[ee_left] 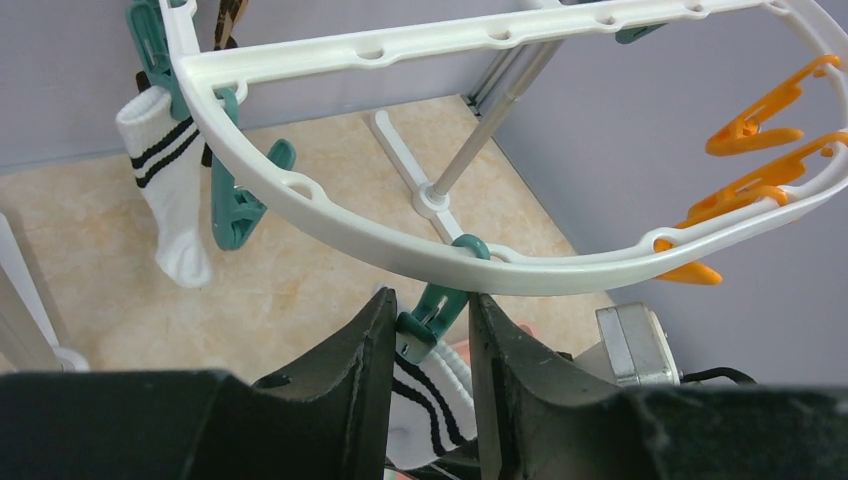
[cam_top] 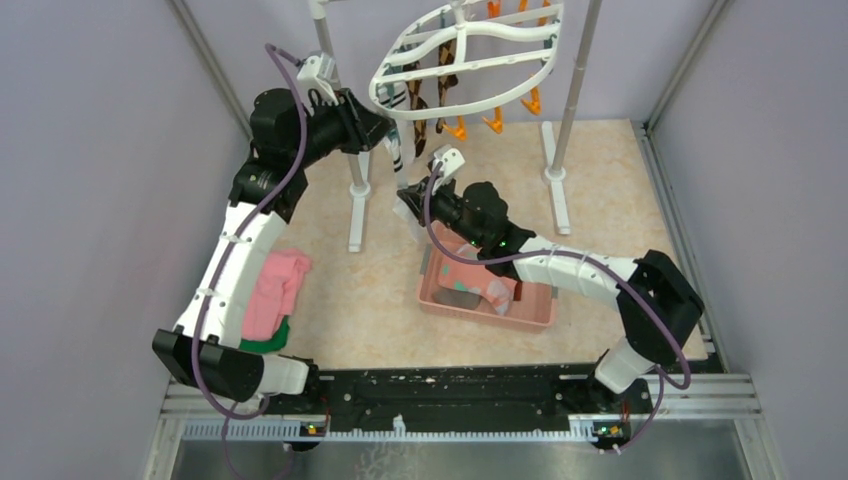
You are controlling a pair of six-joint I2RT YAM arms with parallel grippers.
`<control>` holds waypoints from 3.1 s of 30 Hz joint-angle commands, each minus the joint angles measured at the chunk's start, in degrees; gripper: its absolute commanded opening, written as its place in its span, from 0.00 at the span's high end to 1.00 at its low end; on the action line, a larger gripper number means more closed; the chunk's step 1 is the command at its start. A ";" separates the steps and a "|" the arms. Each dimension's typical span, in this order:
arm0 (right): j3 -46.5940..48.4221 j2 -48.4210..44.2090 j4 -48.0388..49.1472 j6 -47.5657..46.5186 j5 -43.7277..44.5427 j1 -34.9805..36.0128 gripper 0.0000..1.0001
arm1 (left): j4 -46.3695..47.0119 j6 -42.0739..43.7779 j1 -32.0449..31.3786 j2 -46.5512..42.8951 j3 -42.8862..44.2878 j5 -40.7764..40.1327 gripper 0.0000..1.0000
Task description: Remove the socks clipped to the hanger
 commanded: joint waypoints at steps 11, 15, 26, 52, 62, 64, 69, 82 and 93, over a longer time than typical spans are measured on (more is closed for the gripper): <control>4.88 1.68 1.87 2.68 -1.26 1.13 1.00 | 4.32 0.34 -0.07 0.71 -0.16 0.61 0.45; 4.87 2.01 1.78 2.66 -2.70 1.32 1.00 | 4.46 0.86 -0.07 1.02 1.65 -0.26 0.47; 3.22 1.38 1.75 2.97 -1.96 1.33 1.00 | 5.56 1.59 -0.07 1.06 1.48 -0.11 0.94; -11.00 -35.38 -24.75 4.86 11.20 -4.12 0.04 | 3.38 10.63 -5.20 2.08 2.88 -2.40 0.91; -3.06 -29.16 -21.12 1.19 9.03 -3.22 0.01 | 3.05 14.46 -5.25 -3.64 -1.16 2.84 0.43; -3.11 -27.94 -18.61 1.32 9.91 -3.15 0.01 | 1.82 15.99 -5.25 -4.86 -1.99 4.46 0.33; 1.00 -26.25 -17.48 4.11 14.24 -3.17 0.01 | -3.45 21.23 -5.17 -9.39 -4.40 2.80 0.19; 7.80 -26.26 -19.24 8.18 14.29 -7.86 0.01 | -3.61 18.38 7.70 -9.08 -17.83 -2.50 0.01; 7.55 -28.71 -21.99 12.96 11.65 -14.95 0.01 | 17.97 13.31 8.24 6.94 -17.73 14.97 0.08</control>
